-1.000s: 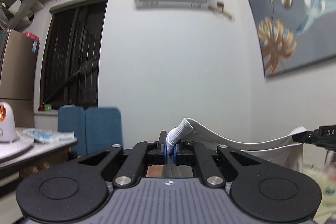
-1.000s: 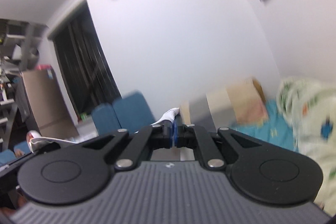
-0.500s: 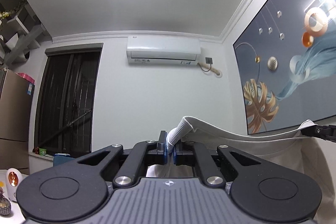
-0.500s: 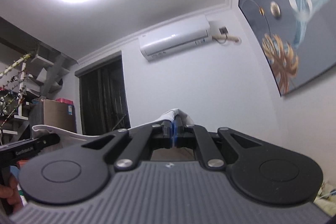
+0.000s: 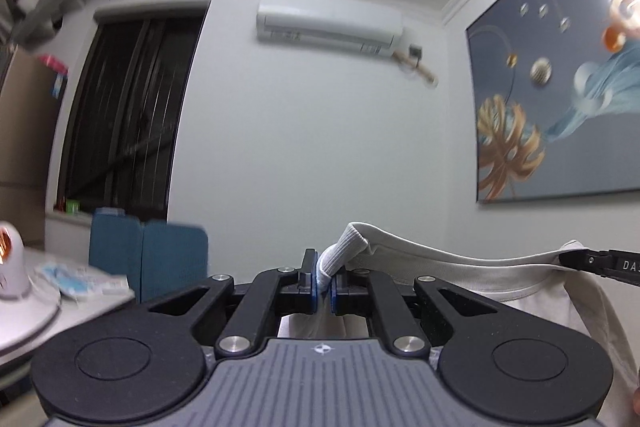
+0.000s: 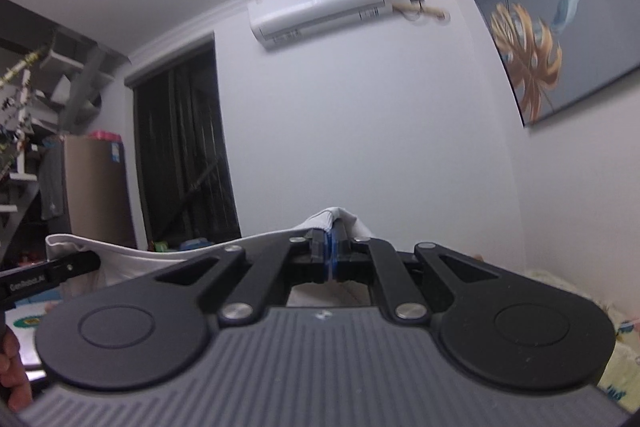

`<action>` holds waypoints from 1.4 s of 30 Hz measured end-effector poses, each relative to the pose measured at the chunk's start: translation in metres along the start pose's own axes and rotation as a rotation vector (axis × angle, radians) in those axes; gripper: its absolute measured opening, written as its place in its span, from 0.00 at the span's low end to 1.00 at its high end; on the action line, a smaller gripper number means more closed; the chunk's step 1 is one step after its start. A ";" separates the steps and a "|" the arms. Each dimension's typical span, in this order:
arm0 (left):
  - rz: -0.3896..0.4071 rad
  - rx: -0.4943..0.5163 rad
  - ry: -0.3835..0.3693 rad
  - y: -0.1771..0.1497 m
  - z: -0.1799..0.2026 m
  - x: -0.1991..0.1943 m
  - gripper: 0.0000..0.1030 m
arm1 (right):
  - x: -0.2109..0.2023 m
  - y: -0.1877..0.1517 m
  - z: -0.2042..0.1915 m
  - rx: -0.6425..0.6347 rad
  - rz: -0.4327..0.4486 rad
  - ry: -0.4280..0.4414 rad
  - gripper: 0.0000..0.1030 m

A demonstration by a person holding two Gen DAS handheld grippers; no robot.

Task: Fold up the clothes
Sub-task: 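Lift the T-shirt high with both grippers and shake it out, then lower the T-shirt onto the bed with both grippers and open them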

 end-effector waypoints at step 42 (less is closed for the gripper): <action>-0.760 -0.152 -0.022 -0.533 -0.124 0.481 0.73 | 0.378 -0.401 0.202 0.195 -0.685 -0.086 0.80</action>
Point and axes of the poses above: each gripper's, at about its wrist camera, not at the fingertips, and x roughly the way its jaws point, z to its right, y to its top, the point moved 7 cm from there along x, roughly the way its jaws point, and after that the axes turned 4 degrees about x, right-handed, at the moved point
